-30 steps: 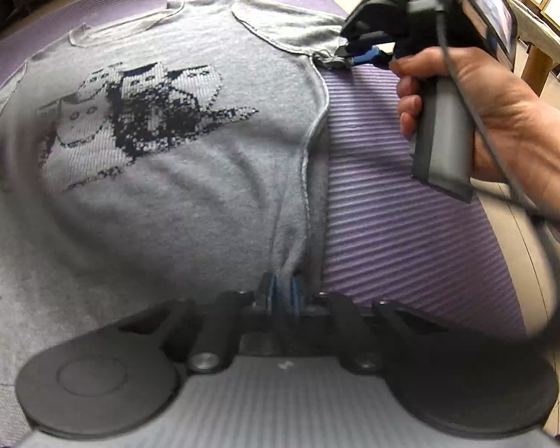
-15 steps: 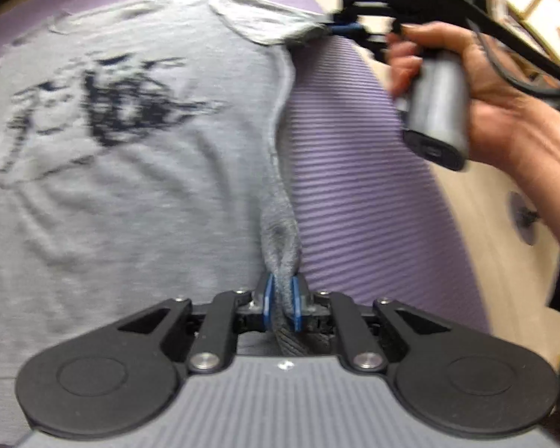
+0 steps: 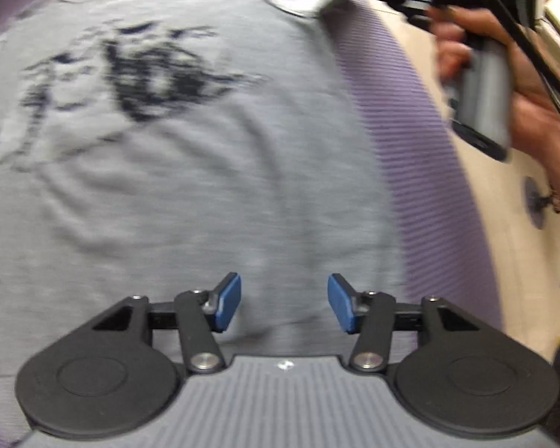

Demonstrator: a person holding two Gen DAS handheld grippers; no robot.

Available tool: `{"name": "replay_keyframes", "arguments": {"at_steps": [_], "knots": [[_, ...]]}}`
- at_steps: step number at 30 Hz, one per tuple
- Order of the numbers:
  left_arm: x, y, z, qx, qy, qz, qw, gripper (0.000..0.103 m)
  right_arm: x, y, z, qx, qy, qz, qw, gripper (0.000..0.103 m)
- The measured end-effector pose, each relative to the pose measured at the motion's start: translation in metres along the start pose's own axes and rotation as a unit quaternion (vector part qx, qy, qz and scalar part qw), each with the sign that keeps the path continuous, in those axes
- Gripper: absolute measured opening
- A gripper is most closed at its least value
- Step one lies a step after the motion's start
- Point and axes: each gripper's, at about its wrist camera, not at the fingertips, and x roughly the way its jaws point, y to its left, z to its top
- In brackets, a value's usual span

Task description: Fold clothes

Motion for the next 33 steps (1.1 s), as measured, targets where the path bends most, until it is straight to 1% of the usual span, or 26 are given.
{"name": "replay_keyframes", "arguments": {"at_steps": [1,6,8,12,14,19,23,27,29,31,32,33], "knots": [[-0.003,0.008,0.002,0.001,-0.001,0.009,1.0,0.059,0.001,0.006,-0.001,-0.012,0.003,0.001,1.0,0.005],[-0.014,0.044,0.01,-0.004,-0.016,0.05,0.9986,0.06,0.012,0.037,-0.009,-0.068,0.029,0.01,0.997,0.005],[-0.019,0.058,0.014,-0.014,-0.022,0.053,0.9982,0.061,0.018,0.05,-0.016,-0.091,0.042,0.013,0.995,0.005],[-0.017,0.072,0.019,-0.026,-0.036,0.044,0.9981,0.066,0.03,0.073,-0.035,-0.136,0.067,0.005,0.988,0.005],[-0.016,0.076,0.02,-0.031,-0.043,0.039,0.9978,0.066,0.036,0.081,-0.044,-0.156,0.075,0.0,0.985,0.005],[-0.014,0.091,0.019,-0.066,-0.063,0.02,0.9956,0.066,0.044,0.097,-0.057,-0.198,0.083,-0.005,0.977,0.005],[-0.012,0.097,0.025,-0.075,-0.076,0.022,0.994,0.066,0.046,0.103,-0.062,-0.21,0.086,-0.003,0.974,0.005],[-0.007,0.102,0.037,-0.066,-0.104,0.06,0.9906,0.066,0.049,0.111,-0.07,-0.224,0.095,-0.003,0.97,0.005],[-0.003,0.106,0.041,-0.064,-0.112,0.075,0.9888,0.066,0.051,0.115,-0.075,-0.234,0.107,-0.004,0.966,0.006],[0.001,0.109,0.044,-0.065,-0.112,0.079,0.9884,0.069,0.052,0.119,-0.077,-0.238,0.121,-0.001,0.964,0.012],[0.002,0.111,0.045,-0.064,-0.116,0.086,0.9874,0.072,0.051,0.119,-0.077,-0.237,0.128,0.001,0.963,0.027],[0.003,0.113,0.046,-0.062,-0.12,0.093,0.9864,0.077,0.05,0.119,-0.076,-0.233,0.136,0.006,0.963,0.048]]}}
